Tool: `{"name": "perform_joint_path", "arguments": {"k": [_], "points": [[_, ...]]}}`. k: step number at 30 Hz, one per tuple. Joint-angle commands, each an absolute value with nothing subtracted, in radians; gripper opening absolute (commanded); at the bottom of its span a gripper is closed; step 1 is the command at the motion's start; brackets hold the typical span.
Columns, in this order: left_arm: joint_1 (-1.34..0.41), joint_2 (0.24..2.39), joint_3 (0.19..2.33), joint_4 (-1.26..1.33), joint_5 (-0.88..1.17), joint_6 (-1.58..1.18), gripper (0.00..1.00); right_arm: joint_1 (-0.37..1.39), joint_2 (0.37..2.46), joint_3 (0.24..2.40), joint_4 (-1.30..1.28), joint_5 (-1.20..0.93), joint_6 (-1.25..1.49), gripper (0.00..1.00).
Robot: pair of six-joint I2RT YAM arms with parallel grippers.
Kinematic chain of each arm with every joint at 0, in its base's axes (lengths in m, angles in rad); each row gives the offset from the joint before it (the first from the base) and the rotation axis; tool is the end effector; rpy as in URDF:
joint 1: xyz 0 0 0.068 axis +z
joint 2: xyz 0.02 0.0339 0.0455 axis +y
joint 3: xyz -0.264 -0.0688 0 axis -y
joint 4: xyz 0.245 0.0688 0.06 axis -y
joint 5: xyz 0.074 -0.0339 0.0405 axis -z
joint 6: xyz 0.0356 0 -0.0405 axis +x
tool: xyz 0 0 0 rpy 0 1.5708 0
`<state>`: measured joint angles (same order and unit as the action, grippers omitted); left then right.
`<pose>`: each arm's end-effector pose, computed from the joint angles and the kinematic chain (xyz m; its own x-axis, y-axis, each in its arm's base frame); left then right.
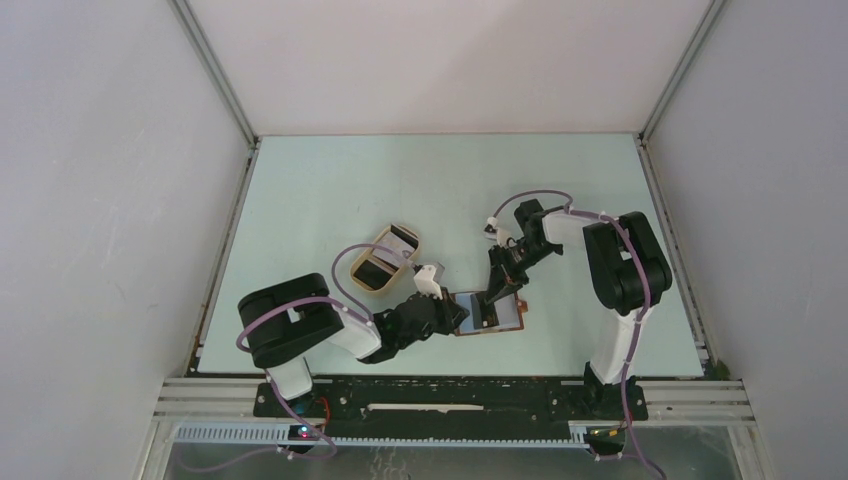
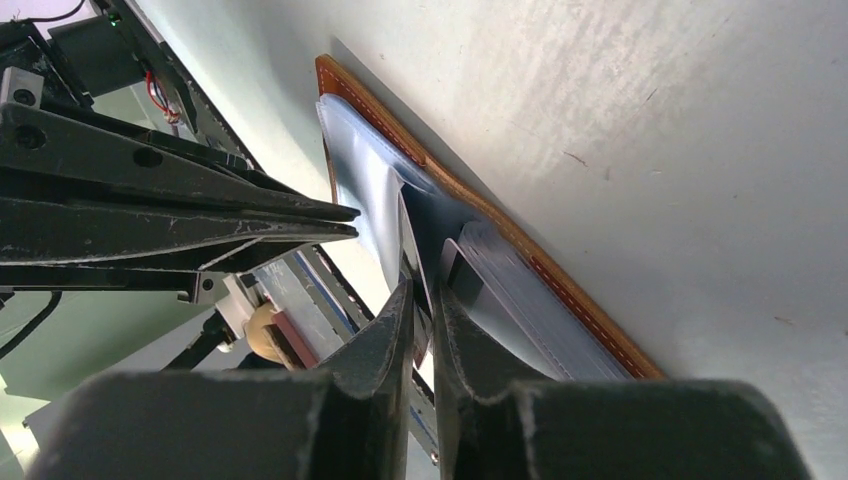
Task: Put the credit cards into the card holder
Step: Insert the credit card into the card holder.
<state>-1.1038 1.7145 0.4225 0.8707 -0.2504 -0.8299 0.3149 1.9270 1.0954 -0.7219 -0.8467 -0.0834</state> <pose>0.1348 -0.2478 0.1114 -0.6875 -0.2243 -0.6907 0.3793 0.7001 -0.6049 0.2990 0.1254 0.1227 -0.9293 -0.3607 -0.0796 -0.2959 0.5979 0.7449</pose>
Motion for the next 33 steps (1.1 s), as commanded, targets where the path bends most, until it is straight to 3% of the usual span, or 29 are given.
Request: {"name": "perform_joint_path", "arguments": {"k": [1,10,23,33], "points": [[-1.109,1.659,0.409,0.93,-0.242,-0.813,0.11,0.315,1.929,1.126,-0.728,-0.84,-0.084,0.19],[-1.153,1.552,0.431,0.862,-0.215,-0.796,0.24,0.315,1.939,1.131,-0.731,-0.841,-0.085,0.23],[-1.252,1.714,0.779,0.541,-0.309,-0.77,0.25,0.313,1.948,1.136,-0.733,-0.841,-0.086,0.25],[-1.266,1.796,0.927,0.307,-0.405,-0.786,0.25,0.311,1.948,1.135,-0.735,-0.842,-0.086,0.26]]}}
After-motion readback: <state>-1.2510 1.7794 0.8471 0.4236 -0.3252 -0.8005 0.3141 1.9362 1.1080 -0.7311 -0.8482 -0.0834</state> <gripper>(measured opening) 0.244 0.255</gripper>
